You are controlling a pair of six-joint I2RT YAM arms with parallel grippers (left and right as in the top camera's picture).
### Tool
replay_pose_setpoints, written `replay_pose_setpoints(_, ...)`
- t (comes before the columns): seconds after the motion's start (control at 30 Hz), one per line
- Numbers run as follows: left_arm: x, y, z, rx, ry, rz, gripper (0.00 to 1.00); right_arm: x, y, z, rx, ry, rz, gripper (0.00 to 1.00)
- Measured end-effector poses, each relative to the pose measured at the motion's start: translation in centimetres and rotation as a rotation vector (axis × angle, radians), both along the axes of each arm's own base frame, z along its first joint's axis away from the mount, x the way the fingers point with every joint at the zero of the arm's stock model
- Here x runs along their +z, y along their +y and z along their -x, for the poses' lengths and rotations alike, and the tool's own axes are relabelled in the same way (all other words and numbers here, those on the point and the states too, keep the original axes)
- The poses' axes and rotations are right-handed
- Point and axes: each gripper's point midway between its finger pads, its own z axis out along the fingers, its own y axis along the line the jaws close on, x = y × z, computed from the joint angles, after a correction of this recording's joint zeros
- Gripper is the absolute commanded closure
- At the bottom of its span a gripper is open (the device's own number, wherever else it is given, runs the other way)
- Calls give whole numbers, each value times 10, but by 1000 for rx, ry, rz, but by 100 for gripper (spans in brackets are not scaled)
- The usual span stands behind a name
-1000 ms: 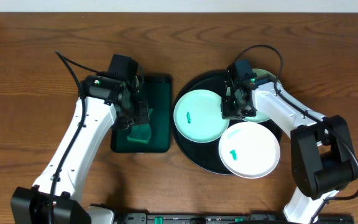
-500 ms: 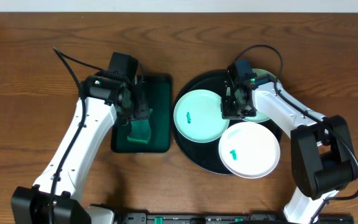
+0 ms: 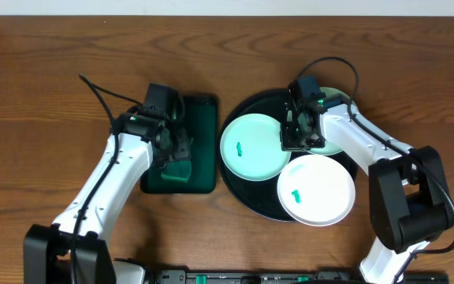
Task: Clean dirty plates on tray and stack at the side
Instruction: 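Lower left gripper onto the green sponge and close on it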
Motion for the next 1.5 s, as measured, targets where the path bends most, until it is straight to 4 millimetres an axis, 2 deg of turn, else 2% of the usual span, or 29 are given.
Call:
replay_pose_setpoints(0.33, -33, 1, 3, 8, 100, -24, 46, 0, -1, 0, 0, -2, 5, 99)
replay_pose_setpoints(0.43, -35, 0, 0, 10, 93, -22, 46, 0, -1, 0, -1, -2, 6, 99)
replay_pose_setpoints(0.7, -31, -5, -23, 21, -1, 3, 51, 0, -1, 0, -1, -3, 8, 99)
replay_pose_setpoints(1.0, -36, -2, -23, 34, 10, -12, 51, 0, -1, 0, 0, -3, 7, 99)
replay_pose_setpoints(1.5, -69, 3, -16, 58, 110, -53, 53, 0, 0, 0, 1, 0, 0, 99)
